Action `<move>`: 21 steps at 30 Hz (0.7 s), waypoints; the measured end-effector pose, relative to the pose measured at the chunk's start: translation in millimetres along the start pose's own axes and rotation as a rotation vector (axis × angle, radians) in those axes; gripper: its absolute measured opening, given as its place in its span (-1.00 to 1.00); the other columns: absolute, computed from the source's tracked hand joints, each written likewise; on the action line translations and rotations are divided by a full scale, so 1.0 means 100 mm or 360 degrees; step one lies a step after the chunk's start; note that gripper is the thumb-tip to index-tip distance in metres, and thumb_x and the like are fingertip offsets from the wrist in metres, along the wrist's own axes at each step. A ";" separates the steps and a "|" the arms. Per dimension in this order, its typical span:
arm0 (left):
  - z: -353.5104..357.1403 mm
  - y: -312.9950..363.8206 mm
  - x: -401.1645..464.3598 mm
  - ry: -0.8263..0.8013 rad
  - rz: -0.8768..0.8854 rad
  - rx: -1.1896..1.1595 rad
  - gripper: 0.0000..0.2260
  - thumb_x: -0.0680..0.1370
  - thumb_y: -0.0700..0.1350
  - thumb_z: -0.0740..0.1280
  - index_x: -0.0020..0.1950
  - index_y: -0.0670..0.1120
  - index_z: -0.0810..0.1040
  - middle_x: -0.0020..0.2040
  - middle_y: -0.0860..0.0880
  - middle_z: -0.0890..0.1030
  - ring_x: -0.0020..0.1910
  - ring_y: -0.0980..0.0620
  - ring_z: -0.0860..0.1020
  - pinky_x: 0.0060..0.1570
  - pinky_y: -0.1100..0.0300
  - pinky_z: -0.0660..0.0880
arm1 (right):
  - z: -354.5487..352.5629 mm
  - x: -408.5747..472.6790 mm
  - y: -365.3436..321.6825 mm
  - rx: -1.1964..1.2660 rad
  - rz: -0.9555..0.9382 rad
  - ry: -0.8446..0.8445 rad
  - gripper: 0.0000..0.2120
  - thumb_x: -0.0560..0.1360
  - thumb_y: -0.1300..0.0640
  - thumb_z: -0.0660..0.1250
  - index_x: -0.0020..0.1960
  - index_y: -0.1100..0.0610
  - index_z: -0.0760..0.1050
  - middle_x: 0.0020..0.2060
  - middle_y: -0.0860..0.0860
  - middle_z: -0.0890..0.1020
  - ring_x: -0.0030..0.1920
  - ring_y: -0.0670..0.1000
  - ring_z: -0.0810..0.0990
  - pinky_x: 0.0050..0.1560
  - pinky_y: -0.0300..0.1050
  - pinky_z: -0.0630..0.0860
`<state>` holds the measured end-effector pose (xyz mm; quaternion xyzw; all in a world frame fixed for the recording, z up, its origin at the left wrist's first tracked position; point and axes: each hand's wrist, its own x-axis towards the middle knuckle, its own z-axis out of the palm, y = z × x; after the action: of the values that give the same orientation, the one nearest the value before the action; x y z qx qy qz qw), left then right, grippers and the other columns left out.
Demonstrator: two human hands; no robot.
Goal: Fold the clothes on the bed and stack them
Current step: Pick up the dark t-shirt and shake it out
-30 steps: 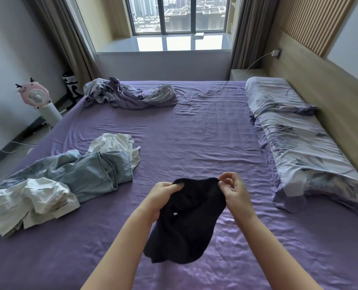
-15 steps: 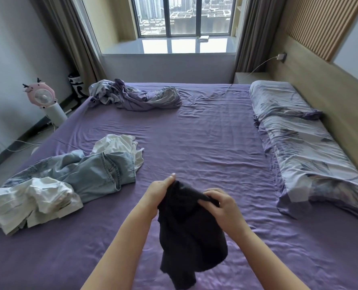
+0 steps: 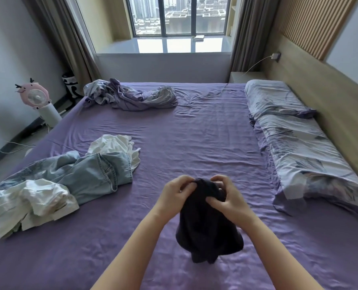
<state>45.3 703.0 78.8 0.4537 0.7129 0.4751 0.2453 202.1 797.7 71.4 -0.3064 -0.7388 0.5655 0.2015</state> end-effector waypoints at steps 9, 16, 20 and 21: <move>0.02 0.32 0.06 0.0101 -0.0581 -0.1237 -0.80 0.62 -0.23 0.14 -0.16 -0.18 0.46 -0.28 -0.10 0.49 -0.29 0.06 0.46 -0.31 0.24 0.44 | 0.00 -0.09 0.10 -0.0468 -0.0365 0.0780 -0.74 0.40 0.24 0.42 0.03 0.07 0.43 -0.06 -0.11 0.49 0.01 -0.09 0.47 0.08 -0.26 0.35; -0.07 0.36 0.06 0.0142 -0.0539 -0.1487 -0.81 0.62 -0.24 0.12 -0.13 -0.19 0.48 -0.25 -0.12 0.57 -0.26 0.04 0.54 -0.27 0.24 0.53 | 0.26 -0.10 0.22 -0.0344 -0.0292 0.0545 -0.87 0.44 0.18 0.42 -0.02 0.06 0.61 0.07 -0.07 0.53 0.17 0.01 0.48 0.21 -0.15 0.40; -0.23 0.20 0.05 0.0264 -0.0477 -0.1025 -0.84 0.63 -0.19 0.17 -0.10 -0.16 0.49 -0.21 -0.08 0.56 -0.21 0.05 0.51 -0.18 0.20 0.49 | 0.20 -0.07 0.11 -0.0191 -0.0256 0.0510 -0.83 0.44 0.28 0.41 -0.12 0.01 0.59 0.05 -0.18 0.52 0.14 -0.13 0.50 0.13 -0.38 0.39; -0.28 0.11 0.06 0.0330 -0.0401 -0.0646 -0.87 0.62 -0.18 0.21 -0.10 -0.12 0.50 -0.20 -0.05 0.56 -0.20 0.06 0.51 -0.14 0.19 0.47 | 0.19 -0.08 0.08 -0.0169 -0.0233 0.0506 -0.82 0.43 0.28 0.42 -0.16 -0.01 0.59 0.07 -0.18 0.50 0.15 -0.19 0.47 0.12 -0.46 0.34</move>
<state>25.5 697.0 101.1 0.2516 0.6752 0.6182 0.3142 197.2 780.2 59.1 -0.3477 -0.7468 0.4538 0.3399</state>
